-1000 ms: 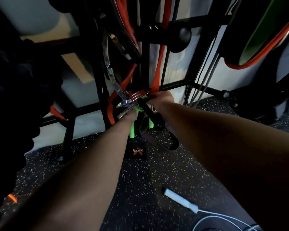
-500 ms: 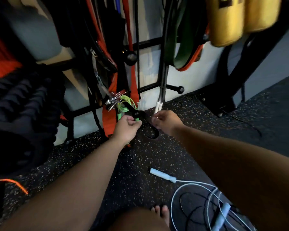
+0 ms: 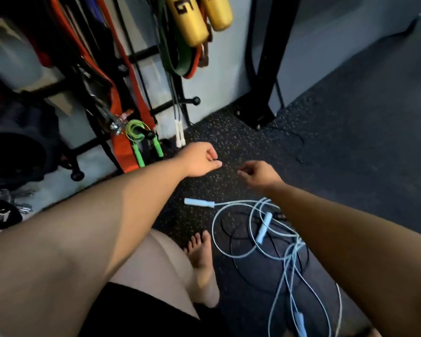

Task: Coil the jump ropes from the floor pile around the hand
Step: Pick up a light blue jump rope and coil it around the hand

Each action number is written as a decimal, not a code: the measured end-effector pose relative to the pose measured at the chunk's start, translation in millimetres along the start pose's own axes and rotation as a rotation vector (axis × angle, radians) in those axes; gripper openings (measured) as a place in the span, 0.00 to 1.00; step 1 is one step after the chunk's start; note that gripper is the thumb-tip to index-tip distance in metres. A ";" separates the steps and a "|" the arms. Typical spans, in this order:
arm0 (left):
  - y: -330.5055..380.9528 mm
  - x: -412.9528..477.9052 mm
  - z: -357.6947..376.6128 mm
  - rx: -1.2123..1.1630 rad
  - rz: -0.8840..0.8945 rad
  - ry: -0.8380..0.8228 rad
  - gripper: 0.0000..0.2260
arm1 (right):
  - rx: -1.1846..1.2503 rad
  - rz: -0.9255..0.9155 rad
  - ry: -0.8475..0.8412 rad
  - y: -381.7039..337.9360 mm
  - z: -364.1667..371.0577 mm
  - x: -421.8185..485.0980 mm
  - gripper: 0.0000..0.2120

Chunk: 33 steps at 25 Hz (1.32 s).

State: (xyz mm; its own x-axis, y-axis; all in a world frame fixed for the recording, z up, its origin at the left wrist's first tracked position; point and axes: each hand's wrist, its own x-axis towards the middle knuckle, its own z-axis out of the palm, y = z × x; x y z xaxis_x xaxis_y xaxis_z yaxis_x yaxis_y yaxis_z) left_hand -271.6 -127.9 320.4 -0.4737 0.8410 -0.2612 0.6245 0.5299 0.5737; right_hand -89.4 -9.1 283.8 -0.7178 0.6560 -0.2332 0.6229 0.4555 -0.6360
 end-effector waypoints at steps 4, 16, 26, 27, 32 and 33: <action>28.7 -15.0 82.3 -0.044 0.026 -0.068 0.12 | -0.008 0.090 0.013 58.3 -4.5 -54.0 0.07; -0.7 -17.6 272.9 0.028 -0.070 -0.410 0.09 | 0.003 0.390 -0.154 231.7 60.3 -131.6 0.08; -48.8 1.1 358.2 0.158 -0.148 -0.538 0.17 | 0.041 0.412 -0.337 260.8 123.3 -102.1 0.09; -52.2 8.4 363.6 0.174 -0.150 -0.543 0.18 | 0.037 0.420 -0.345 264.4 130.2 -94.8 0.11; -66.2 19.7 385.1 0.178 -0.202 -0.531 0.15 | 0.010 0.485 -0.410 275.9 170.7 -64.1 0.23; -67.7 20.3 387.8 0.162 -0.217 -0.535 0.13 | 0.002 0.482 -0.440 278.1 177.4 -61.1 0.20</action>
State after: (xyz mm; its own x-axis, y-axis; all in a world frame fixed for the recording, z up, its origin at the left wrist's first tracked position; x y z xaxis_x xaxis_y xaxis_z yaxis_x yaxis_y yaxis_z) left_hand -82.8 -104.6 -24.7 -0.2490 0.6272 -0.7380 0.6548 0.6705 0.3489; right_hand 72.5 -29.3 -9.3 -0.4191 0.4786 -0.7715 0.9064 0.1703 -0.3867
